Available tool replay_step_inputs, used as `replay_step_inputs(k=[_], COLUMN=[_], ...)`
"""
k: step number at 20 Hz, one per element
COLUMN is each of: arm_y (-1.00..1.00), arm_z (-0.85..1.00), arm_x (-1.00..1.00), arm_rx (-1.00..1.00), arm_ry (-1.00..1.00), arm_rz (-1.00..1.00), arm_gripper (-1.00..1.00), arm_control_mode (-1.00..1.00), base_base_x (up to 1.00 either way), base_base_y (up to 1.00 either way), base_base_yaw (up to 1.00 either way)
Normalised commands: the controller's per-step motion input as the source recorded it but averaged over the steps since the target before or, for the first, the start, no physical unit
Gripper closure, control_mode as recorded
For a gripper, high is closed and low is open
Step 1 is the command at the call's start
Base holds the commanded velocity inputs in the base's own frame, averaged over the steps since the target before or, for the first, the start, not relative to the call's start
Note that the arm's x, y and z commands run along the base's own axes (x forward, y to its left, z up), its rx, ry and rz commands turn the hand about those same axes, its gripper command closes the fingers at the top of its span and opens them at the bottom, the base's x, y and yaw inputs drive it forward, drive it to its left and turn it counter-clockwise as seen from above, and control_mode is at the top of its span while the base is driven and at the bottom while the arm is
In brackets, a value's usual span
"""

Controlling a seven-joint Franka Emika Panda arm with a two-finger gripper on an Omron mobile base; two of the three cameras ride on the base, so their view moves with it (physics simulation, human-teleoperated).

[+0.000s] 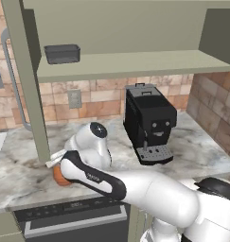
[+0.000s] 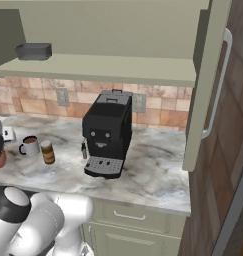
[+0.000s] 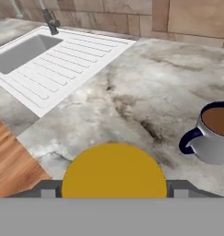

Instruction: Pick the cinnamon and honey bottle from the cabinet and place them next to the mug.

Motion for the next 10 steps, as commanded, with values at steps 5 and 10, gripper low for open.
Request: replay_step_inputs(k=[5, 10], arm_y=[0.00, 0.00], arm_z=[0.00, 0.00], arm_x=[0.00, 0.00], arm_rx=[0.00, 0.00], arm_ry=[-0.16, -0.14], arm_rz=[0.03, 0.05], arm_gripper=[1.00, 1.00], arm_control_mode=[-1.00, -1.00], base_base_x=[0.00, 0.00], base_base_y=[0.00, 0.00], base_base_yaw=[0.00, 0.00])
